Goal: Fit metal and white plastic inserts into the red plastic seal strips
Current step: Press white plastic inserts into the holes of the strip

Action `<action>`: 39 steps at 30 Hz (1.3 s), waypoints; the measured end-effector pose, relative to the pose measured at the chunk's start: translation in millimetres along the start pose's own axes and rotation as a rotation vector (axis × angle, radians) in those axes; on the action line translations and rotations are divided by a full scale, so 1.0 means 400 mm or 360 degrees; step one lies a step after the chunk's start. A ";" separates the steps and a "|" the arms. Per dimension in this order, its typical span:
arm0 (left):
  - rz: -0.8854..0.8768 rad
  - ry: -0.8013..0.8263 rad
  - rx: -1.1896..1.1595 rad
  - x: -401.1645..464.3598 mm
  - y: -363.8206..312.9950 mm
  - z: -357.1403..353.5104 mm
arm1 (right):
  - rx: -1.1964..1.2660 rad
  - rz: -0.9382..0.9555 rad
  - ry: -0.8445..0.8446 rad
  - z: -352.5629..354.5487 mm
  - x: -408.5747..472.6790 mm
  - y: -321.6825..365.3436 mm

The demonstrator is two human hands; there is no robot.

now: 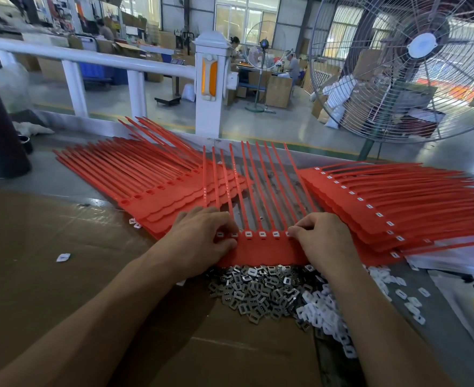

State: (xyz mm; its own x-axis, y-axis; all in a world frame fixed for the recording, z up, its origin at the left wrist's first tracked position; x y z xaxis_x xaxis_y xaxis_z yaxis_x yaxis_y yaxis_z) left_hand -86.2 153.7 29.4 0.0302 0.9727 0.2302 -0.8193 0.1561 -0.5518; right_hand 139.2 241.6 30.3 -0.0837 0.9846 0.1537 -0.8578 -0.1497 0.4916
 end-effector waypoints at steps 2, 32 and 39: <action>0.0002 0.0009 0.0000 0.000 0.001 0.000 | 0.0060 -0.0006 0.0008 0.005 -0.001 -0.008; -0.0003 -0.0008 -0.0012 -0.001 0.011 -0.006 | -0.0322 0.0164 0.0679 0.119 -0.073 -0.014; -0.0011 -0.0004 -0.0012 0.003 0.015 -0.008 | 0.0301 -0.0057 0.0416 0.100 -0.042 -0.054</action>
State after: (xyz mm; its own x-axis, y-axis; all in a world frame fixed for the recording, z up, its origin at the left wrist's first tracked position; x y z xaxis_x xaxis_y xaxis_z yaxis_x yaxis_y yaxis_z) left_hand -89.4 156.4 23.9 0.0345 0.9711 0.2360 -0.8146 0.1641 -0.5563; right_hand 179.5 224.8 51.4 -0.2039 0.9757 -0.0798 -0.7551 -0.1049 0.6472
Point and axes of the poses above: each hand's wrist, its own x-axis towards the middle knuckle, its own z-axis out of the back of the hand, y = z × x, the point moved 3 cm from there along x, towards the middle knuckle, and after that the axes turned 9 degrees about -x, right-handed, at the moved point
